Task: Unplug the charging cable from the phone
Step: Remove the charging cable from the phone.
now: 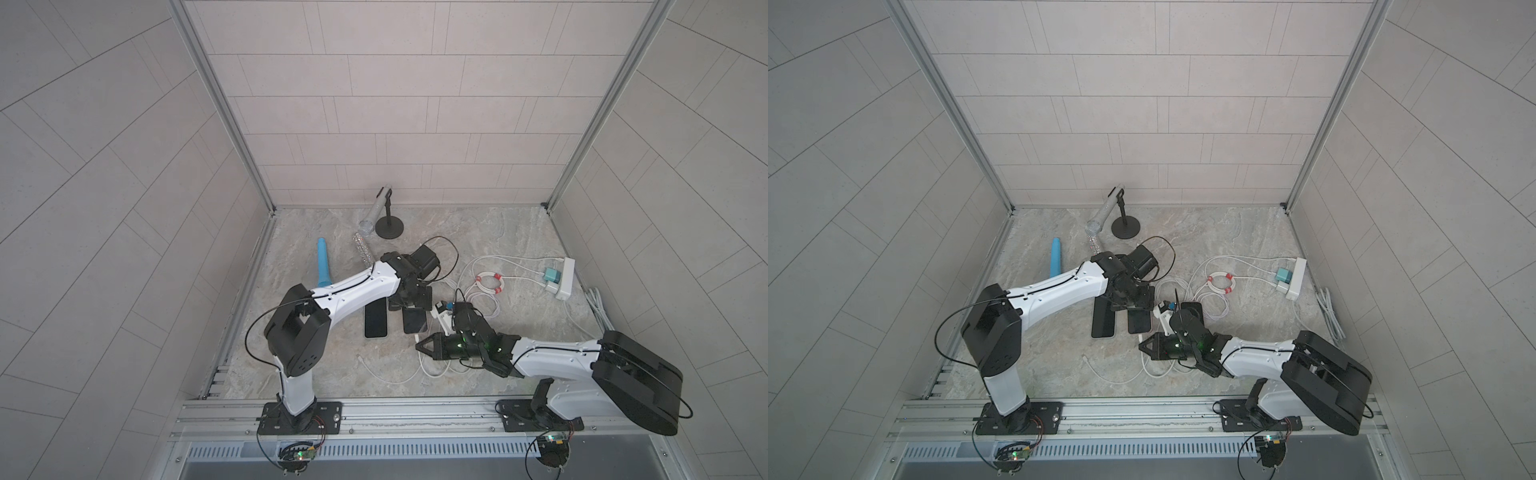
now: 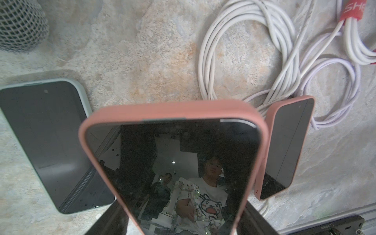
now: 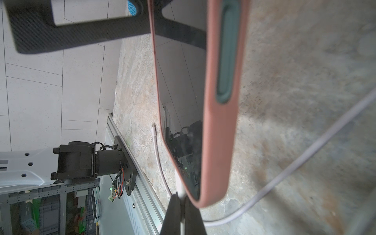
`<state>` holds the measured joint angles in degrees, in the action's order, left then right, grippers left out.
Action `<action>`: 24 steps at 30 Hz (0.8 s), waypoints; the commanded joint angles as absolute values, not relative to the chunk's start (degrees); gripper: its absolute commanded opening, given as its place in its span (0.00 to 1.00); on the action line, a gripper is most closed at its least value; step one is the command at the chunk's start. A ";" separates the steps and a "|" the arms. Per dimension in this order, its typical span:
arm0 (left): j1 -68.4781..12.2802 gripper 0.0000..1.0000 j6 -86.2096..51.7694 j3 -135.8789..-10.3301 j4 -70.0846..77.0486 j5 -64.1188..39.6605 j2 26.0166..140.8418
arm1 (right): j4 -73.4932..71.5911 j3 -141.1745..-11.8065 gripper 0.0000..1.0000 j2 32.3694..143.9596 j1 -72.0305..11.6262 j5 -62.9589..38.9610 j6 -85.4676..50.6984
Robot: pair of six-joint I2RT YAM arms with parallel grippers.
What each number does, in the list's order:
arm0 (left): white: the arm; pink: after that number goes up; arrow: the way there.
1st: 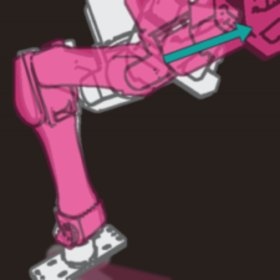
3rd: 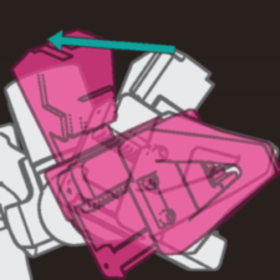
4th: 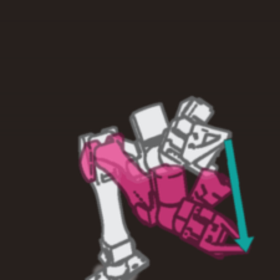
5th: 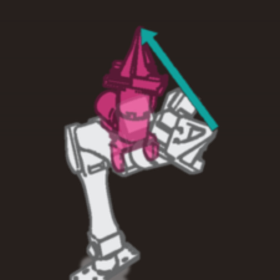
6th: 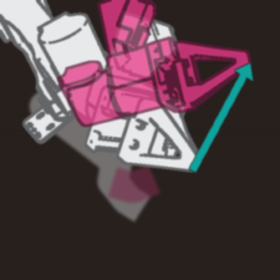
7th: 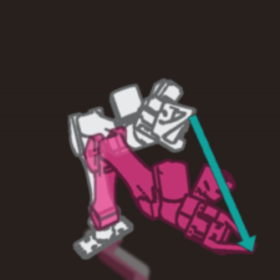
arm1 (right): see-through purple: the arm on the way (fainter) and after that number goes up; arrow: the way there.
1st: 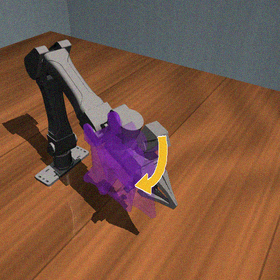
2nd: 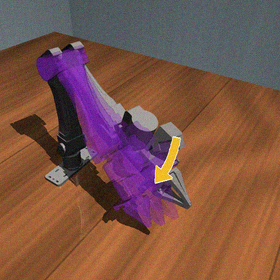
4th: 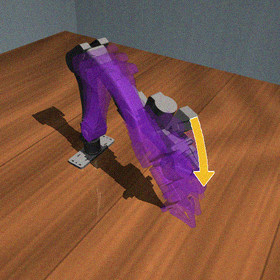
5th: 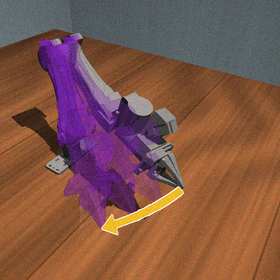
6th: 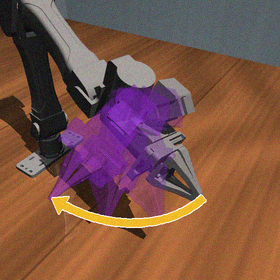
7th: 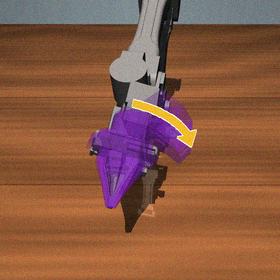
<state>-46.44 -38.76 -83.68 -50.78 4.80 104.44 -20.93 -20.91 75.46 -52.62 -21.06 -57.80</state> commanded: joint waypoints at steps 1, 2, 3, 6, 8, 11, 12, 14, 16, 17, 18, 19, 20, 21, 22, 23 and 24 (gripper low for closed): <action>-45.82 0.00 -37.54 -87.27 -50.03 5.65 104.75 | -22.31 -21.31 0.00 76.31 -53.50 -23.22 -56.86; -45.75 0.00 -37.38 -87.54 -50.24 5.98 104.75 | -22.44 -21.28 0.00 76.36 -53.52 -23.22 -56.85; -45.57 0.00 -37.26 -87.68 -50.35 6.06 104.84 | -22.56 -21.19 0.00 76.37 -53.53 -23.27 -56.90; -45.15 0.00 -37.03 -87.76 -50.50 6.15 104.92 | -22.91 -21.09 0.00 76.67 -53.61 -23.29 -57.03; -45.09 0.00 -37.00 -87.64 -50.45 6.09 104.99 | -23.10 -21.00 0.00 76.93 -53.61 -23.25 -57.20; -45.09 0.00 -36.96 -86.77 -50.01 5.66 105.29 | -23.07 -21.09 0.00 77.28 -53.61 -23.13 -57.16; -45.11 0.00 -36.95 -86.30 -49.72 5.45 105.44 | -22.99 -21.17 0.00 77.56 -53.61 -23.11 -57.22; -45.09 0.00 -36.96 -85.25 -49.06 5.19 105.78 | -22.75 -21.44 0.00 78.03 -53.61 -22.93 -57.36; -45.09 0.00 -37.05 -84.07 -48.55 5.27 106.11 | -22.97 -21.43 0.00 78.62 -53.61 -22.93 -57.50; -45.13 0.00 -37.01 -83.57 -48.31 5.44 106.34 | -23.16 -21.44 0.00 78.84 -53.61 -23.00 -57.68; -45.09 0.00 -37.00 -82.99 -48.08 5.44 106.47 | -23.15 -21.53 0.00 79.10 -53.61 -22.95 -57.80; -45.09 0.00 -37.00 -82.49 -47.77 5.52 106.68 | -23.20 -21.50 0.00 79.27 -53.61 -22.80 -57.83; -45.09 0.00 -37.00 -81.92 -47.51 5.61 106.89 | -23.20 -21.46 0.00 79.35 -53.61 -22.66 -57.92; -45.09 0.00 -37.00 -81.46 -47.23 5.68 107.14 | -23.15 -21.37 0.00 79.44 -53.61 -22.61 -58.04; -45.09 0.00 -37.05 -81.06 -47.03 5.71 107.45 | -23.12 -21.44 0.00 79.54 -53.61 -22.59 -58.01; -45.09 0.00 -37.05 -80.63 -46.84 5.71 107.75 | -23.04 -21.41 0.00 79.58 -53.61 -22.50 -58.11; -45.09 0.00 -37.01 -80.29 -46.55 5.71 108.08 | -22.91 -21.50 0.00 79.65 -53.61 -22.38 -58.10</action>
<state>-45.32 -37.65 -81.34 -47.68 5.74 107.11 -22.28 -20.91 79.31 -53.36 -23.03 -57.89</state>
